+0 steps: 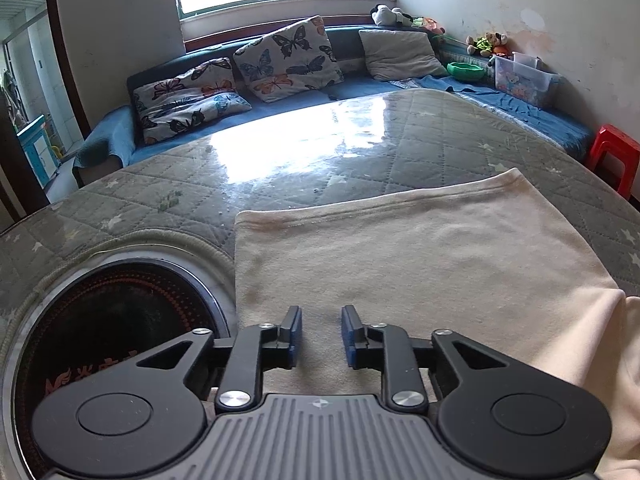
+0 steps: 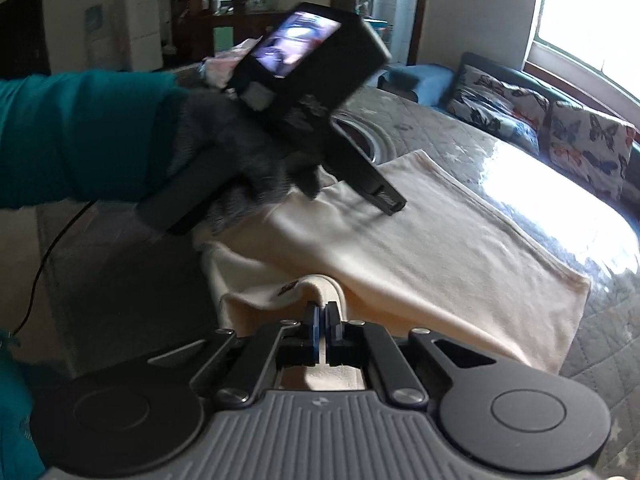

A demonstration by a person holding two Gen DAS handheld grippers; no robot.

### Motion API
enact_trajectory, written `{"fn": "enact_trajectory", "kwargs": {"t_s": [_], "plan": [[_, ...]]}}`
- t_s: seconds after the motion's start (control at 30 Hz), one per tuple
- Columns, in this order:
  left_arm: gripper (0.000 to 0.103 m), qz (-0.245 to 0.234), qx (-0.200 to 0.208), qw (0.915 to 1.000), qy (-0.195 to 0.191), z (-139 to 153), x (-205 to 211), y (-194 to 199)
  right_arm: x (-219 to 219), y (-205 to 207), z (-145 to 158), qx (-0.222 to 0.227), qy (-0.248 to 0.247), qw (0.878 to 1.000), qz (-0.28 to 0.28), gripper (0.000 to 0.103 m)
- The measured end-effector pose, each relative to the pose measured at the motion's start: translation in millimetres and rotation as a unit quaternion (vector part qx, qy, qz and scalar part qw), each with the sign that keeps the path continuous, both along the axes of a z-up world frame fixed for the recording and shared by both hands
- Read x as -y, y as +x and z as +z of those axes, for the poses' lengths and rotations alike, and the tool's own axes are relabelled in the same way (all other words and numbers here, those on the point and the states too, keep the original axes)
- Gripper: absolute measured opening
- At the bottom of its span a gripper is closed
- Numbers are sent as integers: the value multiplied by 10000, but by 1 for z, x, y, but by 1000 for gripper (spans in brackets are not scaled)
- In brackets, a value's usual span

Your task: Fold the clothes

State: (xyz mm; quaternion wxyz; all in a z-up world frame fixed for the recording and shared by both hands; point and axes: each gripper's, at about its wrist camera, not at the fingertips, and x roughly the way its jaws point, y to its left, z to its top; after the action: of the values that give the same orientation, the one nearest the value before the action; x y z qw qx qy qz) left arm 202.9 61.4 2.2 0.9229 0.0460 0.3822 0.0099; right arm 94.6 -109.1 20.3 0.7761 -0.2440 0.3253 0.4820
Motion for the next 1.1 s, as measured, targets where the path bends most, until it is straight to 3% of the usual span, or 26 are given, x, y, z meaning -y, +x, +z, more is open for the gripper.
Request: {"fn": "enact_trajectory", "kwargs": {"t_s": [0.27,0.53,0.67,0.8,1.0,1.1], "plan": [[36,34,82,10000,13,-2,-3,-3,6,-36,-3,-100,-476,9974,536,2],[39,-22,312,9995,-62,9,0,-30,16,-44,-4,-377,-415,9978,368,5],[39,-315,505,9981,-169,15,11,-64,36,-36,12,-267,-56,9996,-123,8],[39,-539,555,9969,-127,8,23,-92,66,-16,18,-110,218,9933,-1128,14],[42,-551,510,9971,-107,-4,27,-116,119,20,0,5,370,9641,-2630,27],[44,-494,479,9975,-130,-9,24,-122,140,30,-17,-120,387,9479,-3160,26]]}}
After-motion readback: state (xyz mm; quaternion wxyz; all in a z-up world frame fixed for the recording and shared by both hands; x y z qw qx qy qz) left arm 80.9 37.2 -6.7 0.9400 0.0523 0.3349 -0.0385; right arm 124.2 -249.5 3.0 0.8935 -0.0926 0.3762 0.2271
